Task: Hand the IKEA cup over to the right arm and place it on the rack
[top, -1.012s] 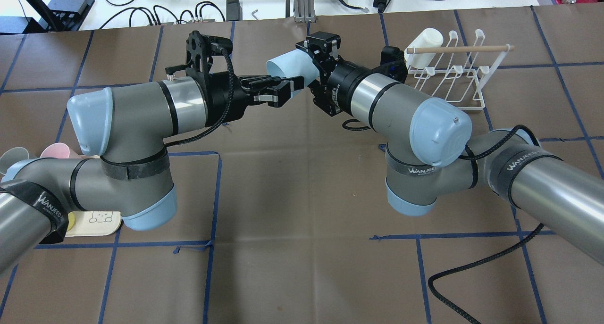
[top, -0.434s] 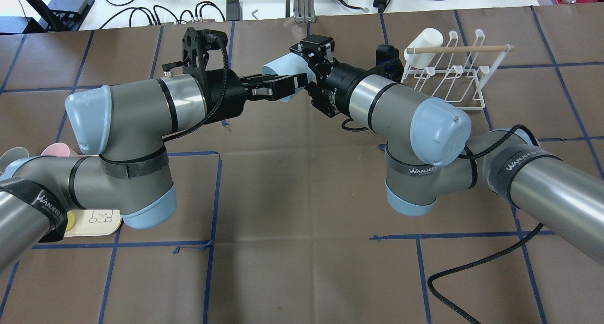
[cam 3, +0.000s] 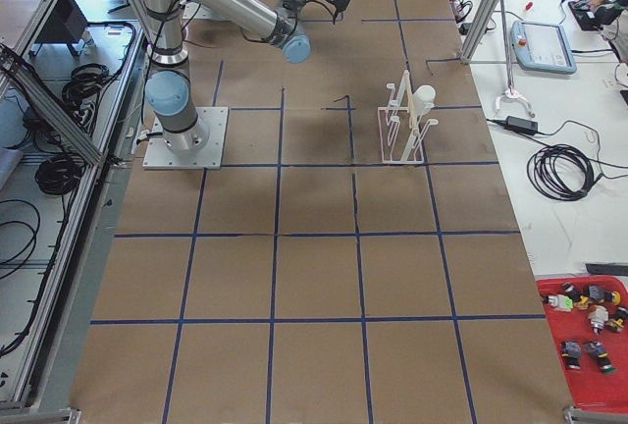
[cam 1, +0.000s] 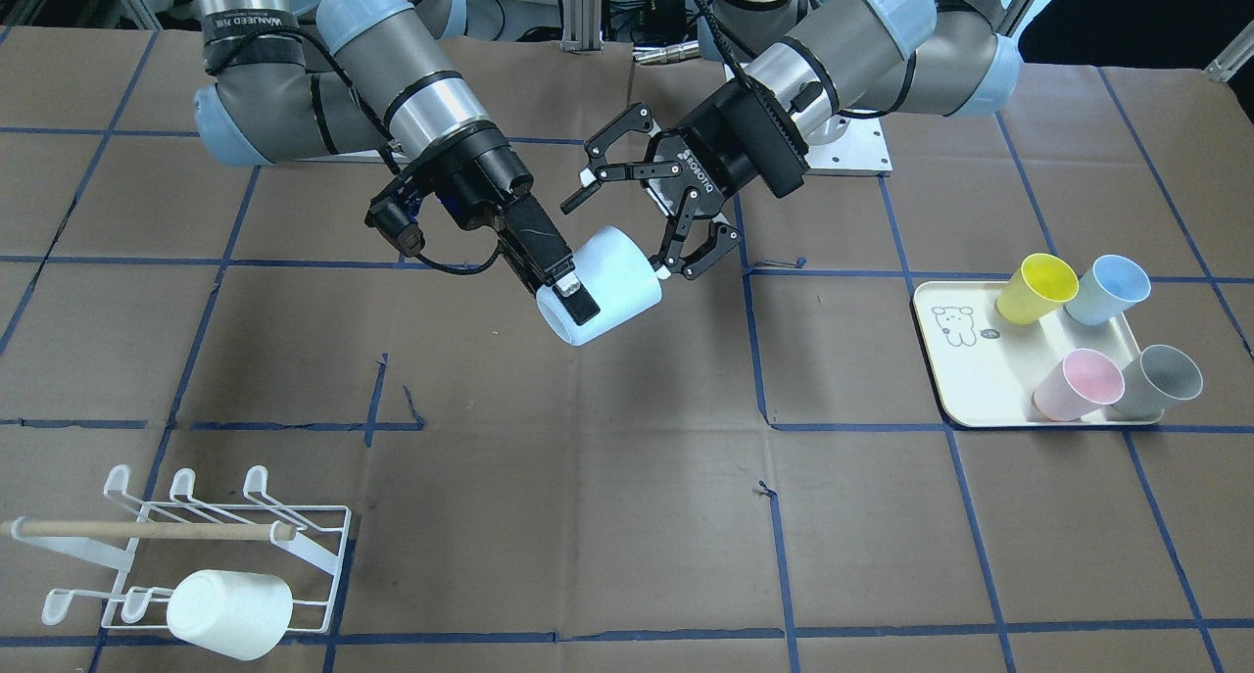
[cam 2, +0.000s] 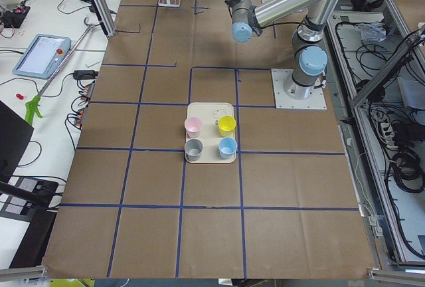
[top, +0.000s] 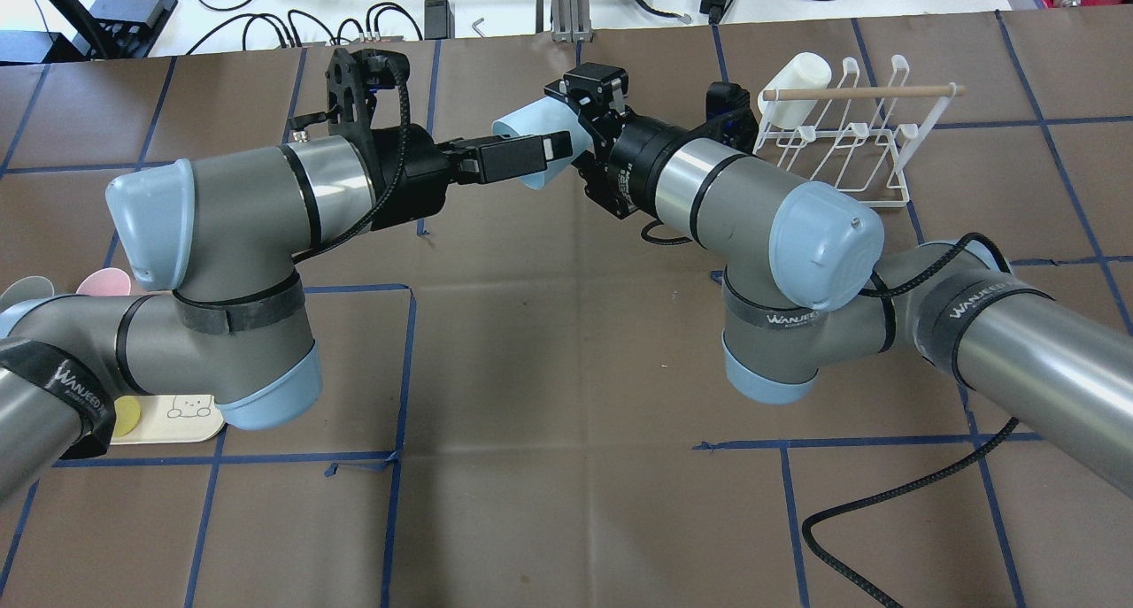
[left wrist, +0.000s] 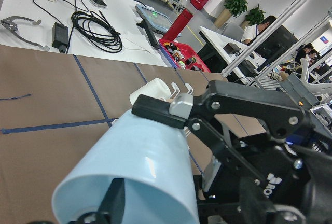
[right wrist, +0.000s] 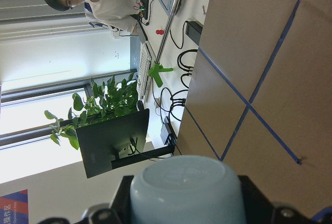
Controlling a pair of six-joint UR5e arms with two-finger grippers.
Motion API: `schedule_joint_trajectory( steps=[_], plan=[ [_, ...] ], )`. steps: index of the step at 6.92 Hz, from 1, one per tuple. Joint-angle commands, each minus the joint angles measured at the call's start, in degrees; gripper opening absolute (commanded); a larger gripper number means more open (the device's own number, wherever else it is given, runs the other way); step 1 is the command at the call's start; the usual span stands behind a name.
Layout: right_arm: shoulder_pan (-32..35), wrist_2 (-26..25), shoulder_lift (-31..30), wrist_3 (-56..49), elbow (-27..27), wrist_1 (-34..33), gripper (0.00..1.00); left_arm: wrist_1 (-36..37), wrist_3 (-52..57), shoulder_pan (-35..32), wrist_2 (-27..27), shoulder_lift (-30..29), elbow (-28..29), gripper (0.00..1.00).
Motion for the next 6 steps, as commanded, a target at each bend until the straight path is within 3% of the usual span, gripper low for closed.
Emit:
schedule_joint_trajectory(
  steps=[1, 2, 3, 4, 6],
  plan=[
    [-0.09, -1.91, 0.05, 0.20, -0.05, 0.00, 0.10, -8.76, 0.01, 6.40, 0.04, 6.42, -1.43, 0.99],
    [-0.09, -5.24, 0.14, 0.20, -0.14, 0.00, 0.09, -18.65, 0.62, 8.43, 0.65, 9.85, -0.83, 0.99],
    [-0.61, -7.01, 0.22, -0.15, -0.49, -0.44, 0.09, -24.92, 0.88, 9.32, 7.01, 10.15, 0.83, 0.99],
    [-1.83, -9.38, 0.40, -0.85, -1.10, -0.61, 0.09, -32.56, 0.45, 9.33, 12.90, 9.19, 4.94, 0.99],
    [-8.75, -10.71, 0.93, -12.30, -1.81, -0.35, 0.09, -52.40, 0.10, 8.98, 23.45, 4.64, 17.66, 0.99]
  ],
)
